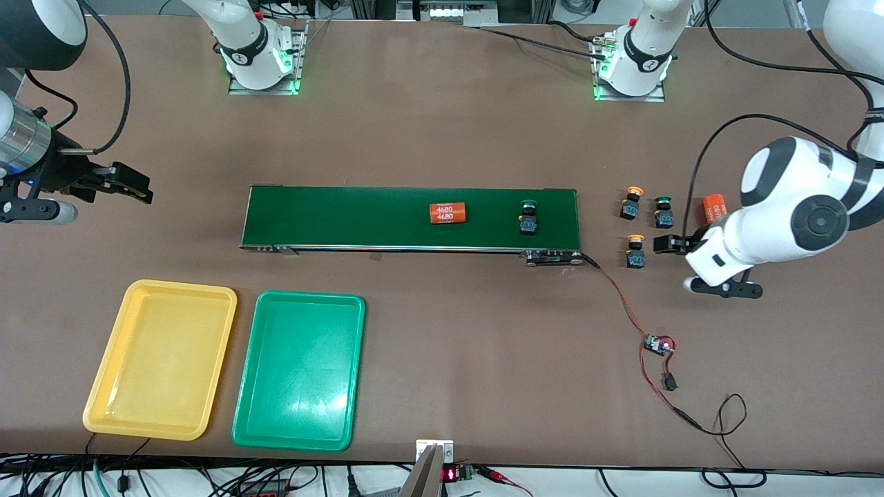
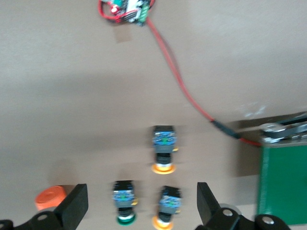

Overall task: Sort buttons by color to trays
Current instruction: 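Reach the left gripper back and grasp the second green-based button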

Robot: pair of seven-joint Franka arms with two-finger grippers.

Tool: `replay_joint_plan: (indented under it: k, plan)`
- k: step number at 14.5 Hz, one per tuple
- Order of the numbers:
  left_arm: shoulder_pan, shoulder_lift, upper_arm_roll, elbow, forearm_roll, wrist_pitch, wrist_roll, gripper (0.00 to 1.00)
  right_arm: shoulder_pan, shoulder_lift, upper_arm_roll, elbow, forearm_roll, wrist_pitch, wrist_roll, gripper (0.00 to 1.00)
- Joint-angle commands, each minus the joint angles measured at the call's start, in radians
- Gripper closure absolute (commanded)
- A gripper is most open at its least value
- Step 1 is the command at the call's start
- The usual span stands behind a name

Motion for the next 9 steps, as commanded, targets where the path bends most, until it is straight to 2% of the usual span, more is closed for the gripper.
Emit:
replay_joint_plan:
  k: [1,3,5,7,9]
  plan:
    - [-0.010,-0.019,0.058,-0.025,0.006,0.003,0.076,0.00,0.000,0.003,0.001,0.011,0.006,0.000,-0.005,0.00]
    - [-0.112,-0.063,0.196,-0.039,-0.029,0.005,0.080,0.00,-0.001,0.003,0.001,0.011,0.006,0.000,-0.007,0.00]
    - [-0.164,-0.092,0.296,-0.108,-0.136,0.034,0.137,0.00,-0.001,0.003,0.000,0.011,0.006,0.001,-0.014,0.00]
    - [-0.244,-0.160,0.432,-0.238,-0.170,0.171,0.180,0.00,-0.001,0.004,0.001,0.011,0.006,0.001,-0.014,0.00]
    - [-0.307,-0.215,0.519,-0.362,-0.173,0.302,0.189,0.00,-0.003,0.009,0.001,0.009,0.006,0.004,-0.014,0.00]
